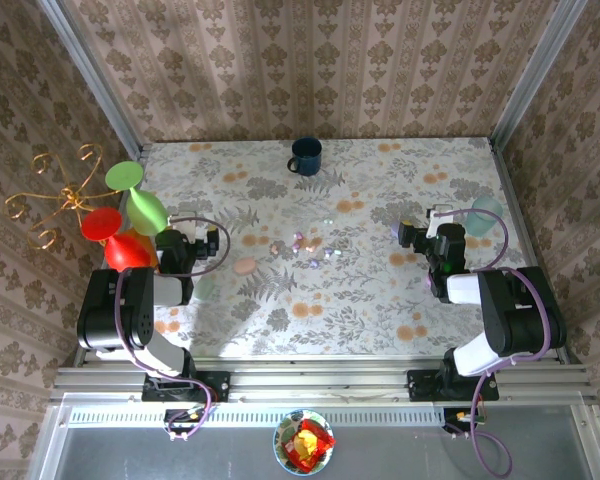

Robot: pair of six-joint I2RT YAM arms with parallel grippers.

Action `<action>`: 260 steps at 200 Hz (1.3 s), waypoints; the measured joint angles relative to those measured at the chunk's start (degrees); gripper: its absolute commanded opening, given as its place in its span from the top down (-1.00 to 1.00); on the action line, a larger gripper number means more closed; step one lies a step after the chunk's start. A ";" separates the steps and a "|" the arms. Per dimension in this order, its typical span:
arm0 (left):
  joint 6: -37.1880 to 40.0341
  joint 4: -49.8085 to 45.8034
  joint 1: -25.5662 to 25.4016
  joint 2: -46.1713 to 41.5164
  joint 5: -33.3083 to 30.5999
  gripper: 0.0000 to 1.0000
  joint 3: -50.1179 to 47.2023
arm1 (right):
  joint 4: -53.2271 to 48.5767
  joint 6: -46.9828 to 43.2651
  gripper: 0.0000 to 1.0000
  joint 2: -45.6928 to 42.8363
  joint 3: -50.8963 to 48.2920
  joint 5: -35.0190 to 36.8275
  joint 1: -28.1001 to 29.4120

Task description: Insert the wireless bluetooth earbuds into the charging case

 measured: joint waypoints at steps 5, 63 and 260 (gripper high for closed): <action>-0.02 0.00 0.00 0.00 0.00 -1.00 0.00 | 0.00 0.02 -1.00 0.00 0.00 0.00 0.00; 0.00 0.00 -0.02 0.00 0.00 -1.00 0.00 | 0.00 0.00 -1.00 0.00 0.00 0.02 0.00; 16.61 -39.06 -17.35 -17.33 1.53 -1.00 12.72 | -29.68 8.96 -1.00 -27.52 5.57 -0.70 1.05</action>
